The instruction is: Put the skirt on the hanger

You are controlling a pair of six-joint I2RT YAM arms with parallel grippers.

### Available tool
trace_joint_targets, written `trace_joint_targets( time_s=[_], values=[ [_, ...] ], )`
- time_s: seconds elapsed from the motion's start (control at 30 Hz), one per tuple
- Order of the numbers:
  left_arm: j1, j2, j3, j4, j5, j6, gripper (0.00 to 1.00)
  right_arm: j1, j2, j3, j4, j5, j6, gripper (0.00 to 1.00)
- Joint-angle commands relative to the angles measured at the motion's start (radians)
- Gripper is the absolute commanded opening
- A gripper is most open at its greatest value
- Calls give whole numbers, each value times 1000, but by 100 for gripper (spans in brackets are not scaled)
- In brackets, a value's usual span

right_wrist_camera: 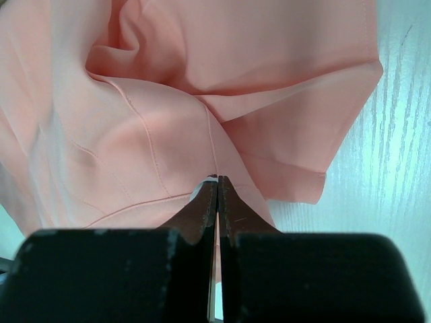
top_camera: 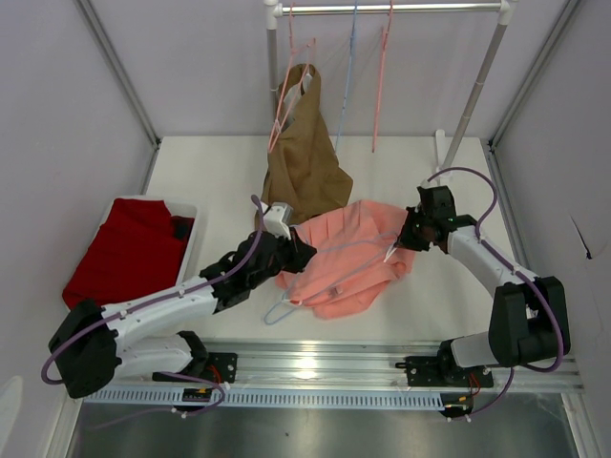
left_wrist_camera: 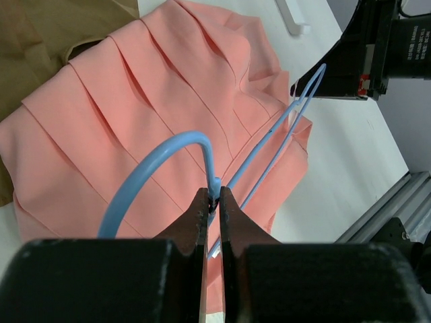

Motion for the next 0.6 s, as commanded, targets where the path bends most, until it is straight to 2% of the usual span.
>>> trace_joint_targets(
  time_s=[0.0,0.57],
  values=[
    [6,14,23,-26,21,45,0,-9,-26,30,47,-5,-21,0],
    [6,58,27,-21,1,54,0,6,-38,29,22,3,-22,0]
  ],
)
